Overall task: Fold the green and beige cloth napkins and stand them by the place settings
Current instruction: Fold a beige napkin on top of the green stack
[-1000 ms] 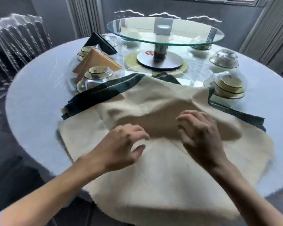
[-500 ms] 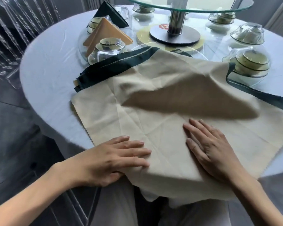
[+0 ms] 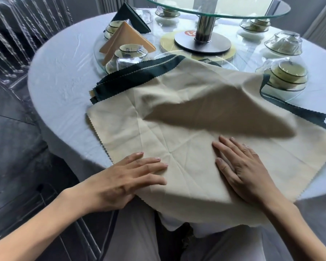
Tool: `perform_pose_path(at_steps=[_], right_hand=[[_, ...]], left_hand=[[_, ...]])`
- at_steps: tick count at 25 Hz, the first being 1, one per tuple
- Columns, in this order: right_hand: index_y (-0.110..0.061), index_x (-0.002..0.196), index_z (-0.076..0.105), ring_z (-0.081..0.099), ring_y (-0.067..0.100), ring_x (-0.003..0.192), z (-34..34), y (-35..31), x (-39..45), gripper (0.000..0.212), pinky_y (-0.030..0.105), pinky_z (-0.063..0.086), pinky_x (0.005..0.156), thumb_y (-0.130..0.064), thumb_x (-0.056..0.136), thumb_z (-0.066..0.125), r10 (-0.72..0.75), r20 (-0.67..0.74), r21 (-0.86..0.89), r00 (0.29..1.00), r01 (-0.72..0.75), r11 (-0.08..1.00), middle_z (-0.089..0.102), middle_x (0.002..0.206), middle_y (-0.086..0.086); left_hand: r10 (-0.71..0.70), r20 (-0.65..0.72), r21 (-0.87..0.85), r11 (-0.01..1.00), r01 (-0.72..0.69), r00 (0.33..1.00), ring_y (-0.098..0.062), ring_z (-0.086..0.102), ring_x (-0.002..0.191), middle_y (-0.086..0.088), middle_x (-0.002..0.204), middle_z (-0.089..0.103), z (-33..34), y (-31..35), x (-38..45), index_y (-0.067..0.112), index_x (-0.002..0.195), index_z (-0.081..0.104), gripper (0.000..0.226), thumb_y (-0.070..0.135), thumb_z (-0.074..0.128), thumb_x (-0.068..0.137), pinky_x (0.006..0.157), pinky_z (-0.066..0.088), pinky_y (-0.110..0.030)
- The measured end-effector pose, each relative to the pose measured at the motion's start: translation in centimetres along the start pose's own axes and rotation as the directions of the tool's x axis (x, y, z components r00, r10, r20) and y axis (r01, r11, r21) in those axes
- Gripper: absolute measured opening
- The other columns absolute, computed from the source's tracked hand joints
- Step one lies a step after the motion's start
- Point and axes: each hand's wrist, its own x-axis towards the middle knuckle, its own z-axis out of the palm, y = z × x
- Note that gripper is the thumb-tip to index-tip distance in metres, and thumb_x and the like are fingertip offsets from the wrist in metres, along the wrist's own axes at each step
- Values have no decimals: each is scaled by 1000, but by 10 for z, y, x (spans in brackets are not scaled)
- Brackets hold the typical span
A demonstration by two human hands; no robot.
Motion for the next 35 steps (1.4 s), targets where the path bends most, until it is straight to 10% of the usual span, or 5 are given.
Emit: perform_pose_path(at_steps=[11,18,24,29,35], right_hand=[[-38,121,64,57,-1,116,-53,-8,-30,42,20,44,93,-58,90,44,-20,-116,565,993,83,821,64,123,-22],[-41,126,50,65,18,79,-43,26,-56,66,36,56,63,-7,77,78,-9,-155,122,988,28,992,69,95,-7],[-23,73,62,46,15,57,-85,44,-60,49,35,33,52,-68,88,50,-94,149,628,984,-20,778,52,61,-7],[-15,79,60,60,26,70,-78,39,2,69,39,45,66,-81,81,37,459,-74,193,885,-439,878,64,70,0],[-26,108,61,59,16,100,-34,8,-19,28,36,40,85,-46,89,54,33,-236,50,971,-21,999,65,107,-11]], left_hand=[[-568,-236,-758,616,216,789,-13,66,61,-1,67,69,-52,3,60,9,85,69,32,34,51,95,58,51,-22],[-646,-28,-812,460,359,763,-17,62,66,-17,79,68,-57,-13,77,3,88,71,26,19,53,99,55,49,-24],[-608,189,-881,243,407,771,-14,58,44,-7,60,65,-88,15,57,5,79,71,81,83,68,56,37,43,-21],[-823,-187,-222,567,793,536,-23,56,66,-5,74,58,-70,-20,101,10,82,58,68,76,41,86,64,39,-36],[-213,20,-50,976,213,977,-7,57,110,16,121,60,-38,3,82,35,122,59,51,71,42,89,92,49,-34]])
